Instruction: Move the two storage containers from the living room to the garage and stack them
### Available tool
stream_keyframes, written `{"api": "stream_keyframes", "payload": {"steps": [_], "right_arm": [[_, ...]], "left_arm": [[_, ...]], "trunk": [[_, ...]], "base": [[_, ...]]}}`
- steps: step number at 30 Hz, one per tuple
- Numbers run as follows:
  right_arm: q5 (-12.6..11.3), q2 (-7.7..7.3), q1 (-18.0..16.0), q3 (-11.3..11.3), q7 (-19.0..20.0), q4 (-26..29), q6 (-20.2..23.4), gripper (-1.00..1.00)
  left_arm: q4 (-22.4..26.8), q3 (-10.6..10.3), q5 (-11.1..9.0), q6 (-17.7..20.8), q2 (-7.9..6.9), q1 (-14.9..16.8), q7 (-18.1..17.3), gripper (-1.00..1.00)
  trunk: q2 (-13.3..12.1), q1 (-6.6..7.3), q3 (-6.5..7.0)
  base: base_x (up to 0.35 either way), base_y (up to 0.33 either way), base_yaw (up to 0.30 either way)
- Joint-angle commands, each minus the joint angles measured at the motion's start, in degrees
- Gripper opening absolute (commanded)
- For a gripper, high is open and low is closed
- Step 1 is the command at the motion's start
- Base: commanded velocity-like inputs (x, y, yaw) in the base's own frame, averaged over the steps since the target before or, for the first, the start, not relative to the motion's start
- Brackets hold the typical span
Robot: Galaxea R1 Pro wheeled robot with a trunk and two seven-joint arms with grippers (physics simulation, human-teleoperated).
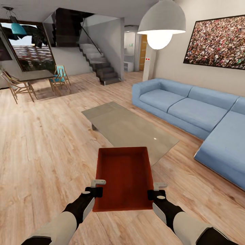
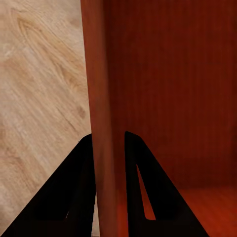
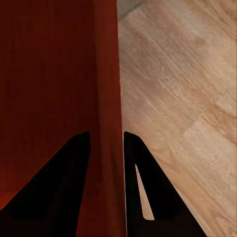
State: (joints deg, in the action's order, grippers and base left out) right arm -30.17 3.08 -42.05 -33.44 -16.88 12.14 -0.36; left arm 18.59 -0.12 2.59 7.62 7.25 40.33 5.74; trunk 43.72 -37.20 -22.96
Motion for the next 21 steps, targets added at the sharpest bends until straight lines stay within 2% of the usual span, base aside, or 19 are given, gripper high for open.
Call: {"api": "stream_keyframes", "payload": {"steps": [1, 21], "right_arm": [[-0.4, -0.01, 0.0, -0.1, -0.7, -0.1, -0.2, -1.00], [-0.4, -0.04, 0.0, -0.1, -0.7, -0.1, -0.2, -1.00]], "left_arm": [[0.1, -0.1, 1.1, 0.4, 0.04, 0.0, 0.5, -1.00], [0.2, -0.1, 1.1, 0.4, 0.04, 0.0, 0.5, -1.00]], "trunk": [[0.1, -0.01, -0.06], [0.1, -0.01, -0.06]], "base": [[0.000, 0.000, 0.293], [0.000, 0.000, 0.293]]}}
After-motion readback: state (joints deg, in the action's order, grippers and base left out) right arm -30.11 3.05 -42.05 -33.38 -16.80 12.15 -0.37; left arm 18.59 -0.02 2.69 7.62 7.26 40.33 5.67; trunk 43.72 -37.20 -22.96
